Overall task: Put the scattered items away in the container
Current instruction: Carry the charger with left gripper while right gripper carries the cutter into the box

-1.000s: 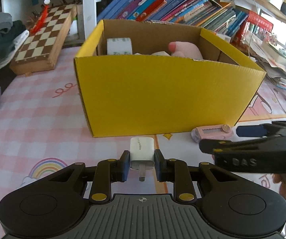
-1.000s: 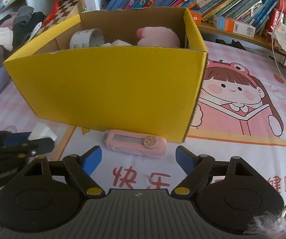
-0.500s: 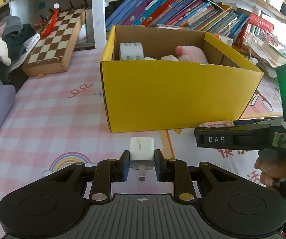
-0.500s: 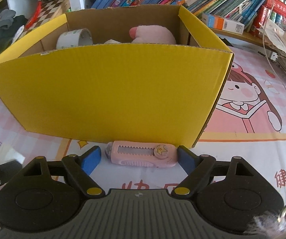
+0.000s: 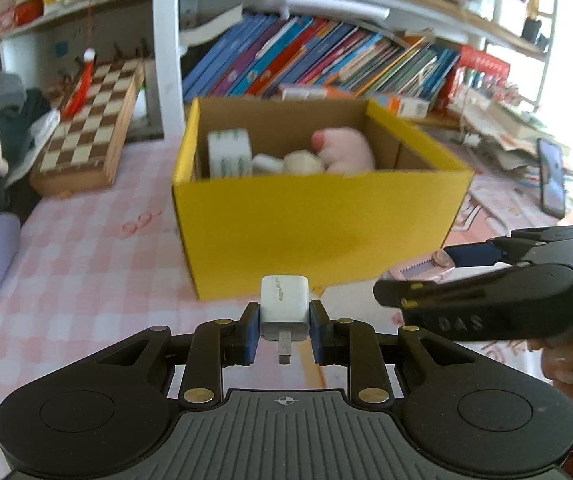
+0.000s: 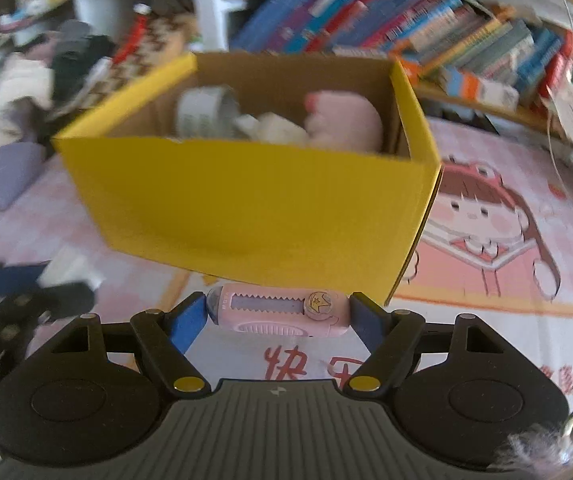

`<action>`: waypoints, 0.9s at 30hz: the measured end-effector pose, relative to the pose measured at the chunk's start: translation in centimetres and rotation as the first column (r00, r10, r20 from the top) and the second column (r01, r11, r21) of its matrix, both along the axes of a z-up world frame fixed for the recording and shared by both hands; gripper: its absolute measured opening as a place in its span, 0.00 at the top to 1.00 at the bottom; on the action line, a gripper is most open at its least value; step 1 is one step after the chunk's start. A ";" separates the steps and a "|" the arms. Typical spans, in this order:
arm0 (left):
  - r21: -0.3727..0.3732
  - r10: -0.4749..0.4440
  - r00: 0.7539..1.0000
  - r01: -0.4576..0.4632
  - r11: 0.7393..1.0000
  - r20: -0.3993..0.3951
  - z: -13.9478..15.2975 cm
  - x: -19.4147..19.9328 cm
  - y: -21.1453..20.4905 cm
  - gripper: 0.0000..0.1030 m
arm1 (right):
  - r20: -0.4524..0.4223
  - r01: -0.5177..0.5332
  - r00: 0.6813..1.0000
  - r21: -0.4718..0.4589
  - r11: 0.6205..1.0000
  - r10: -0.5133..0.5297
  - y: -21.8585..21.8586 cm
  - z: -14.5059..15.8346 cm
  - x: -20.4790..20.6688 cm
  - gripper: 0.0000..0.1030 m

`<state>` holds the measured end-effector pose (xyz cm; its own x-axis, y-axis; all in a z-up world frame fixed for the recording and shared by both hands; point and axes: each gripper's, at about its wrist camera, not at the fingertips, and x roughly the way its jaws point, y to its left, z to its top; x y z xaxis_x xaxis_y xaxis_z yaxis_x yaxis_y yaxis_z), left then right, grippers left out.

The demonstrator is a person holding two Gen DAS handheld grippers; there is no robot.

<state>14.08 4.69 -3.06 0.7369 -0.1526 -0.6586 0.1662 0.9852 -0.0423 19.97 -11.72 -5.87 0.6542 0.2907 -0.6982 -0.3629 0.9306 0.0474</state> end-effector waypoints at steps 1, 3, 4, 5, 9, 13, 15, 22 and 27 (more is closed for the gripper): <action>-0.001 -0.007 1.000 0.007 1.000 0.018 0.5 -0.2 -0.1 0.77 | 0.022 -0.017 1.000 0.002 1.000 0.017 -0.2 0.7 -0.5 0.27; -0.002 -0.011 0.999 0.011 1.000 0.045 1.3 -0.1 -0.3 0.77 | 0.071 -0.045 0.996 0.004 0.999 0.044 -0.6 2.1 -1.3 0.27; -0.004 -0.010 0.998 0.011 1.000 0.057 1.7 0.0 -0.3 0.77 | 0.097 -0.055 0.994 0.005 0.998 0.055 -0.8 2.7 -1.6 0.27; -0.005 -0.010 0.998 0.010 1.000 0.068 2.1 0.2 -0.3 0.77 | 0.124 -0.066 0.990 0.006 0.998 0.065 -1.0 3.4 -2.0 0.27; -0.011 -0.007 0.993 0.009 1.000 0.114 3.7 0.8 -0.5 0.77 | 0.218 -0.106 0.971 0.010 0.994 0.101 -1.7 5.9 -2.8 0.27; -0.017 -0.004 0.987 0.007 1.000 0.160 5.2 1.5 -0.6 0.77 | 0.288 -0.124 0.951 0.011 0.992 0.116 -2.4 8.1 -2.0 0.27; -0.020 -0.003 0.983 0.007 1.000 0.182 6.0 1.8 -0.6 0.77 | 0.314 -0.129 0.942 0.015 0.992 0.117 -2.7 9.1 -1.1 0.27; 0.031 -0.018 0.977 0.012 0.999 0.214 7.4 4.6 -1.7 0.77 | 0.333 -0.171 0.931 0.041 0.984 0.148 -2.8 11.0 4.0 0.26; 0.089 -0.032 0.992 0.021 0.996 0.125 5.8 8.5 -3.1 0.77 | 0.233 -0.184 0.961 0.135 0.974 0.149 -1.6 11.6 9.7 0.26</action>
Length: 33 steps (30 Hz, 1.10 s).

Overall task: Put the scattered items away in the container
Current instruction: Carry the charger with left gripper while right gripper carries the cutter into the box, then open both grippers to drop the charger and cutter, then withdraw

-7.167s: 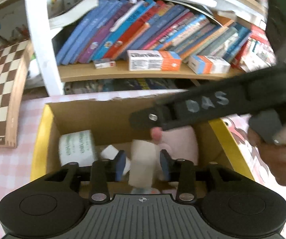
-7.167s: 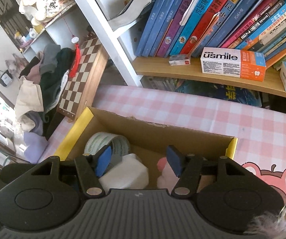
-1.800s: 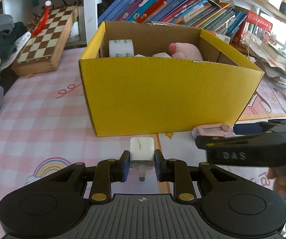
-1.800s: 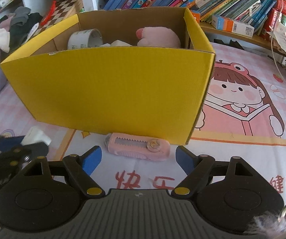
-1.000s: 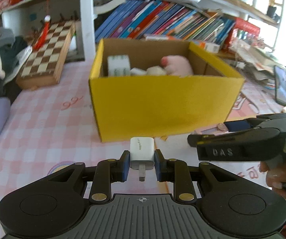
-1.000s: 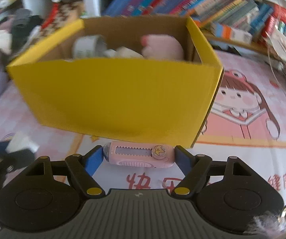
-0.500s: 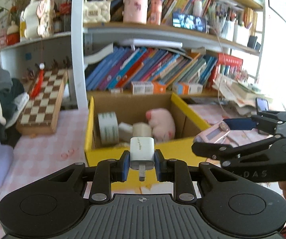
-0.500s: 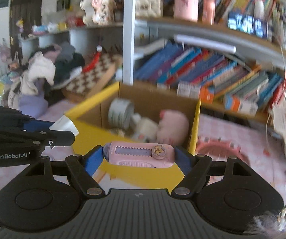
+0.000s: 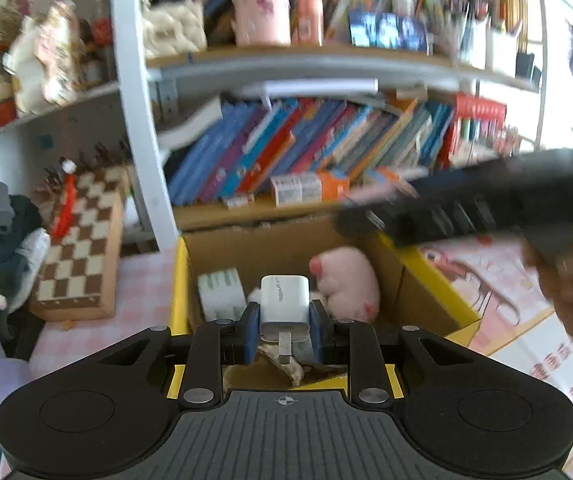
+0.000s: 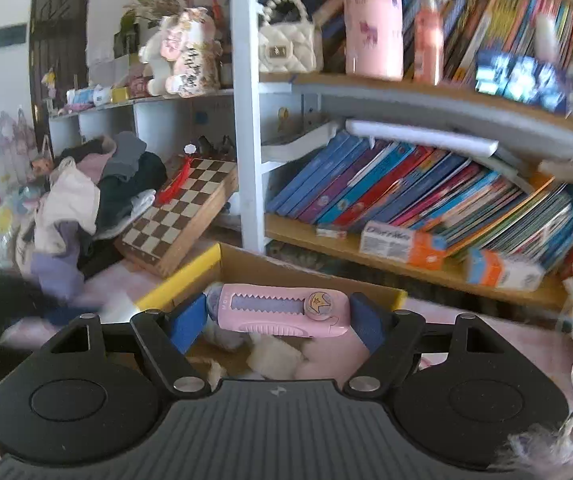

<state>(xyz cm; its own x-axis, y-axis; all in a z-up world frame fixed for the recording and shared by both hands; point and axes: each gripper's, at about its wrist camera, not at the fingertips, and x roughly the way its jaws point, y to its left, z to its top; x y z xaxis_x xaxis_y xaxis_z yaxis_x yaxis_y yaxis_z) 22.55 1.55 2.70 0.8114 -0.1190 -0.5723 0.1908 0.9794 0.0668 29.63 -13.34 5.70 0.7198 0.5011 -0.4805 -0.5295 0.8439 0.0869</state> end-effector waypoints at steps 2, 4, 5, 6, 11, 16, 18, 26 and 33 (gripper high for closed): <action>0.019 0.004 0.999 -0.003 1.000 -0.044 -0.9 1.5 -0.4 0.77 | -0.079 -0.009 0.997 0.035 0.999 0.012 0.9 -0.2 2.6 0.26; 0.026 0.016 0.997 -0.014 1.000 -0.082 -1.8 2.8 -0.5 0.77 | -0.164 -0.008 0.986 0.069 0.998 0.019 1.6 -0.9 5.3 0.26; 0.029 0.022 0.995 -0.019 0.999 -0.099 -2.2 3.4 -0.5 0.77 | -0.201 -0.007 0.979 0.077 0.997 0.022 2.0 -1.3 6.5 0.26; 0.033 0.029 0.993 -0.025 0.999 -0.116 -2.5 4.1 -0.4 0.77 | -0.238 -0.004 0.971 0.080 0.997 0.023 2.5 -2.0 7.6 0.26; 0.055 0.045 0.982 -0.035 0.998 -0.184 -3.6 6.8 -0.5 0.77 | -0.405 0.019 0.914 0.098 0.995 0.023 4.5 -5.0 12.2 0.26; 0.047 0.061 0.967 -0.051 0.998 -0.246 -4.7 8.9 -0.3 0.77 | -0.470 0.051 0.883 0.084 0.995 -0.006 5.4 -7.2 15.3 0.26; 0.054 0.068 0.962 -0.056 0.997 -0.266 -5.2 9.5 -0.4 0.77 | -0.490 0.064 0.871 0.081 0.995 -0.016 5.4 -7.9 16.3 0.26; 0.071 0.060 0.949 -0.040 0.997 -0.309 -6.1 10.9 -1.0 0.76 | -0.539 0.084 0.842 0.106 0.991 -0.014 5.2 -9.4 18.4 0.26; 0.126 0.063 0.968 -0.032 0.992 -0.244 -4.5 10.8 -1.5 0.35 | -0.517 0.061 0.855 0.167 0.984 0.034 3.8 -7.4 17.0 0.20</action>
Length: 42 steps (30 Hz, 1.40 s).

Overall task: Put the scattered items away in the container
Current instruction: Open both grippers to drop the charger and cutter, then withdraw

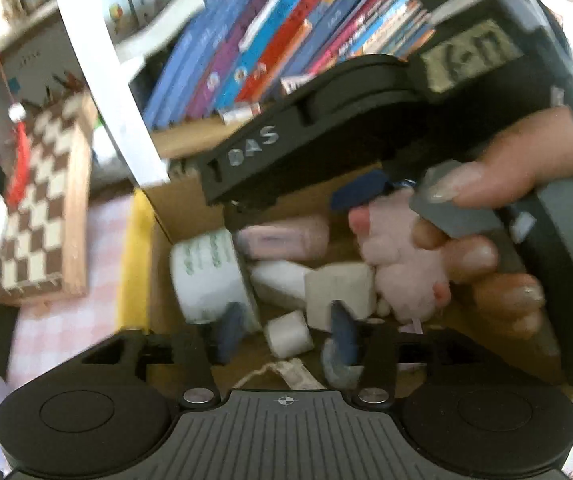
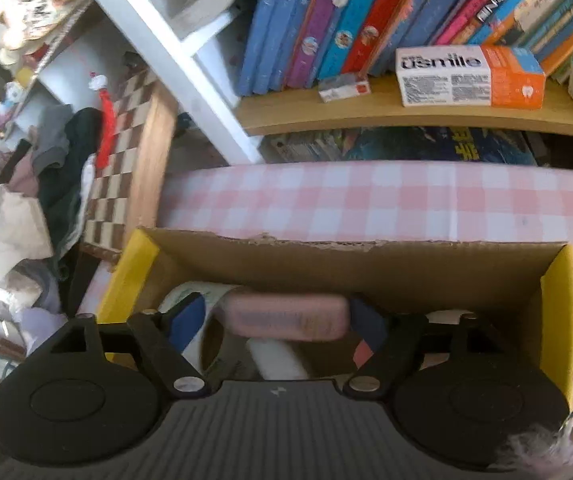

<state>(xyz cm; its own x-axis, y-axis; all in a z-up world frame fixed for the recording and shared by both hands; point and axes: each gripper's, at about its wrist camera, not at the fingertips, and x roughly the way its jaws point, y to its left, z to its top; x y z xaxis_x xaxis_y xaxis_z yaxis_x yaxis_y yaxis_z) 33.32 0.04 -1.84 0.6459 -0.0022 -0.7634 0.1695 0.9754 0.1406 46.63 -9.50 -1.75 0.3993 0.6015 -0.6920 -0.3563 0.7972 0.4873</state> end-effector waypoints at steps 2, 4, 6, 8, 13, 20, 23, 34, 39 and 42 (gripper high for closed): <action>0.000 0.000 0.999 0.000 1.000 0.036 0.8 -1.2 -0.1 0.27 | 0.008 -0.006 1.000 0.018 1.000 0.006 -0.4 0.6 -0.4 0.19; -0.001 0.000 0.997 0.000 1.000 0.072 1.7 -2.5 -0.1 0.27 | 0.028 -0.009 1.000 0.040 0.999 0.008 -1.0 1.5 -1.1 0.18; -0.001 0.001 0.994 -0.001 1.000 0.108 2.5 -3.7 -0.2 0.26 | 0.069 -0.008 0.998 0.072 0.997 0.003 -2.0 2.8 -2.4 0.18; -0.001 0.001 0.990 -0.001 1.000 0.144 3.4 -4.9 -0.3 0.24 | 0.115 -0.007 0.993 0.095 0.995 -0.004 -3.0 4.0 -3.8 0.18; -0.002 0.002 0.972 -0.001 1.000 0.233 5.5 -8.0 -0.5 0.15 | 0.255 -0.006 0.967 0.110 0.994 -0.023 -5.1 6.5 -7.7 0.18; -0.026 0.058 0.941 -0.052 0.998 0.333 7.3 -12.3 0.5 0.09 | 0.454 -0.001 0.891 0.043 0.999 -0.018 -7.7 7.8 -13.7 0.14; -0.052 0.095 0.932 -0.081 0.995 0.351 7.4 -13.8 1.1 0.09 | 0.480 0.003 0.877 0.025 1.000 -0.015 -8.3 7.5 -15.4 0.14; -0.114 0.154 0.907 -0.118 0.986 0.391 6.9 -17.0 2.1 0.06 | 0.566 0.001 0.824 -0.062 0.998 0.035 -8.0 7.3 -20.5 0.14; -0.140 0.218 0.889 -0.176 0.974 0.402 6.1 -17.9 2.5 0.03 | 0.581 0.024 0.814 -0.081 0.996 0.028 -7.8 6.9 -23.0 0.08; -0.168 0.244 0.877 -0.190 0.967 0.413 6.1 -18.9 2.8 0.03 | 0.601 0.061 0.799 -0.110 0.992 0.017 -7.4 6.8 -24.7 0.06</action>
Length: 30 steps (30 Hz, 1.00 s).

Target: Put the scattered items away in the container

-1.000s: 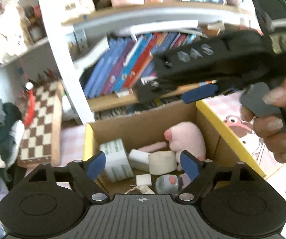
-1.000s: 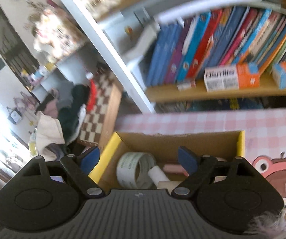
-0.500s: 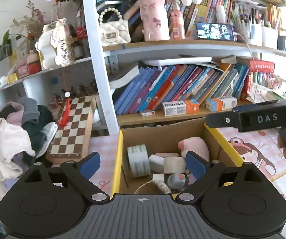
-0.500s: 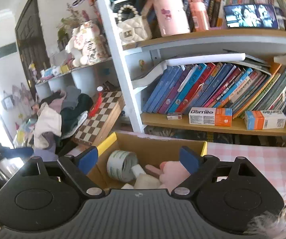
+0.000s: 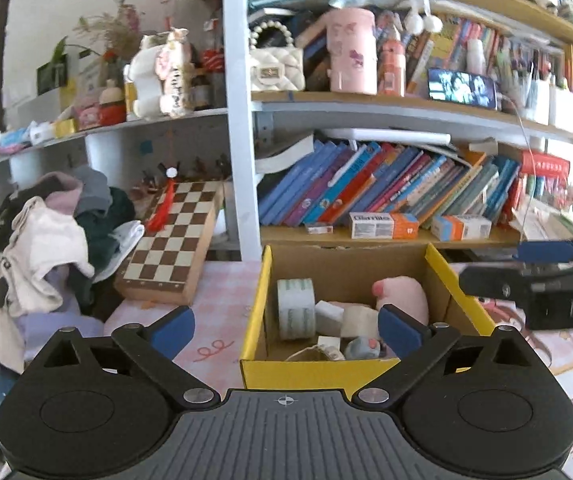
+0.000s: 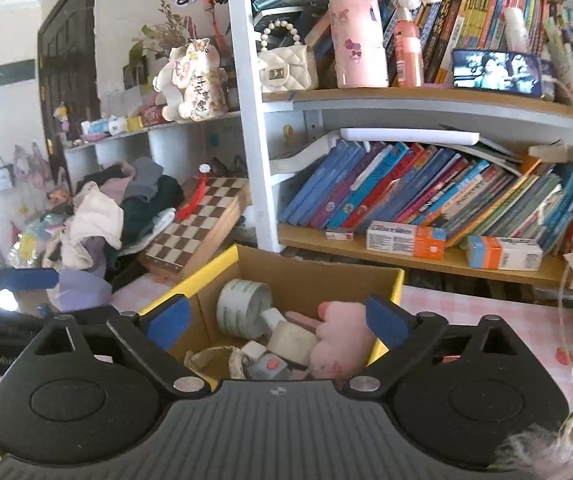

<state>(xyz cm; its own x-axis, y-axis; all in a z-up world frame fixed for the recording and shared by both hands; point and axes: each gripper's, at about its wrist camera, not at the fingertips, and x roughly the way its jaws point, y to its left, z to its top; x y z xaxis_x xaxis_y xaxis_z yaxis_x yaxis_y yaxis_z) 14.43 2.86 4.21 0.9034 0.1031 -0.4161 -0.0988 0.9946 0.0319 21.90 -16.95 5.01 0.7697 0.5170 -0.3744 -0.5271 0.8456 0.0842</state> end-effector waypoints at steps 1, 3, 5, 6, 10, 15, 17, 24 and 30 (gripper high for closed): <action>-0.006 0.000 1.000 0.000 1.000 0.009 0.0 -0.5 0.1 0.02 | 0.014 0.013 1.000 -0.012 1.000 -0.013 0.1 0.0 -0.8 0.06; -0.016 0.001 1.000 -0.001 1.000 0.026 0.1 -1.6 0.2 0.00 | 0.044 0.040 0.998 -0.036 0.999 -0.039 0.2 -0.1 -2.3 0.04; -0.015 -0.003 0.999 0.004 1.000 0.036 0.1 -2.7 0.1 0.00 | 0.070 0.071 0.995 -0.054 0.996 -0.067 0.2 -0.2 -3.9 0.03; -0.014 -0.006 0.999 0.006 1.000 0.042 0.1 -3.3 0.1 0.00 | 0.076 0.087 0.994 -0.055 0.995 -0.083 0.0 -0.3 -4.7 0.03; -0.004 -0.003 0.999 0.003 1.000 0.047 -0.2 -6.0 0.1 0.00 | 0.092 0.160 0.984 -0.054 0.986 -0.154 -0.5 -1.1 -7.8 0.03; 0.013 0.006 0.999 -0.007 1.000 0.048 -0.6 -9.3 0.1 0.00 | 0.089 0.243 0.968 -0.075 0.967 -0.236 -0.5 -2.2 -11.8 0.02; -0.008 0.024 0.998 -0.024 1.000 0.050 -0.9 -11.0 0.4 0.00 | 0.088 0.267 0.962 -0.083 0.960 -0.260 -0.5 -2.7 -13.7 0.01; -0.034 0.013 0.999 -0.015 0.999 -0.053 -3.5 -15.0 0.3 0.00 | 0.029 0.286 0.958 -0.165 0.944 -0.285 0.0 -4.6 -19.3 0.00; -0.040 -0.034 0.985 0.028 0.999 -0.169 -5.0 -16.5 0.3 0.00 | -0.111 0.278 0.947 -0.196 0.940 -0.303 0.0 -6.2 -22.3 0.00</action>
<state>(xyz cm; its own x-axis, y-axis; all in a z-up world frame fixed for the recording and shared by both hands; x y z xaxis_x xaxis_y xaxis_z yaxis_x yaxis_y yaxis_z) -2.04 3.18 -0.83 0.8222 0.0582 -0.5662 -0.0646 0.9979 0.0087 -0.44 -16.98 -1.18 0.8107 0.1954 -0.5519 -0.2504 0.9678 -0.0251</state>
